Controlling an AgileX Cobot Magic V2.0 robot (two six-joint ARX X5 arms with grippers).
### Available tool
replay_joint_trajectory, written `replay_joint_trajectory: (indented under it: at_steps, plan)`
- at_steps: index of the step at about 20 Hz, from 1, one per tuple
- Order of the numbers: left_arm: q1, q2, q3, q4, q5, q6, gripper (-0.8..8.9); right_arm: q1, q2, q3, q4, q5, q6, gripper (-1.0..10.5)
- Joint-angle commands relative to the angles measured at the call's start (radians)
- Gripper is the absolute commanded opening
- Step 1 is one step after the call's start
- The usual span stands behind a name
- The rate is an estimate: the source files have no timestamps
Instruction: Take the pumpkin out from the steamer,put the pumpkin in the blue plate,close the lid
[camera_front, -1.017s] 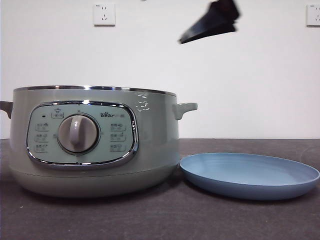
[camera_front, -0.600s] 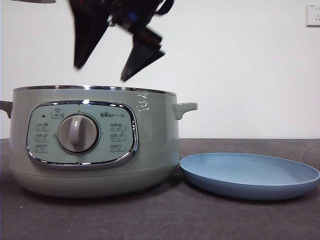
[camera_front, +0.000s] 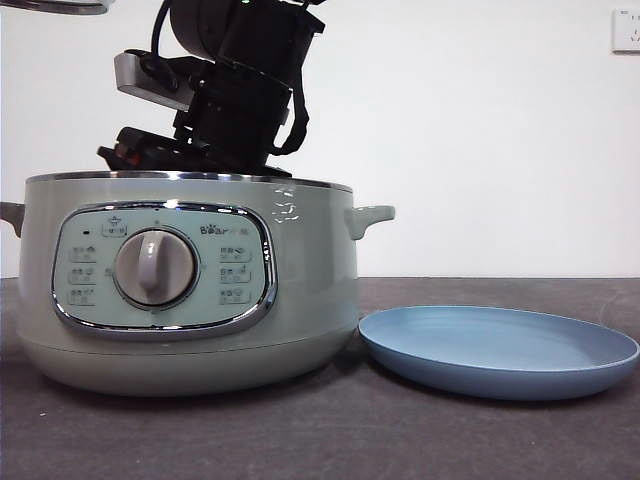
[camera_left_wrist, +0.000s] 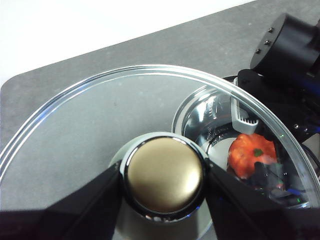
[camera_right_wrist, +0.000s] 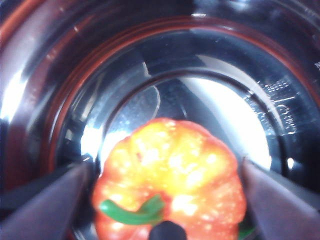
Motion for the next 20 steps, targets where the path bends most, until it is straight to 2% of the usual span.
replay_joint_trajectory:
  at_steps: [1, 5, 10, 14, 16, 20]
  plan:
    - [0.0, -0.011, 0.009, 0.049, -0.008, -0.003, -0.06, 0.005, 0.016, 0.0, 0.003, 0.003, -0.013, -0.1]
    - [0.0, -0.011, 0.009, 0.049, -0.008, -0.003, -0.06, -0.003, -0.017, 0.0, 0.015, 0.084, -0.014, -0.1]
    - [0.0, -0.011, 0.009, 0.051, -0.01, -0.003, -0.06, -0.1, -0.148, 0.0, -0.022, 0.082, -0.011, -0.1]
    - [0.0, -0.006, 0.009, 0.108, -0.007, -0.003, -0.06, -0.214, -0.31, 0.0, -0.184, 0.08, 0.007, -0.1]
    - [0.0, -0.004, 0.009, 0.143, -0.006, -0.003, -0.06, -0.283, -0.384, 0.0, -0.289, 0.08, 0.061, -0.1]
    - [0.0, 0.029, 0.009, 0.167, -0.005, -0.002, -0.06, -0.418, -0.433, 0.0, -0.515, 0.08, 0.24, -0.1]
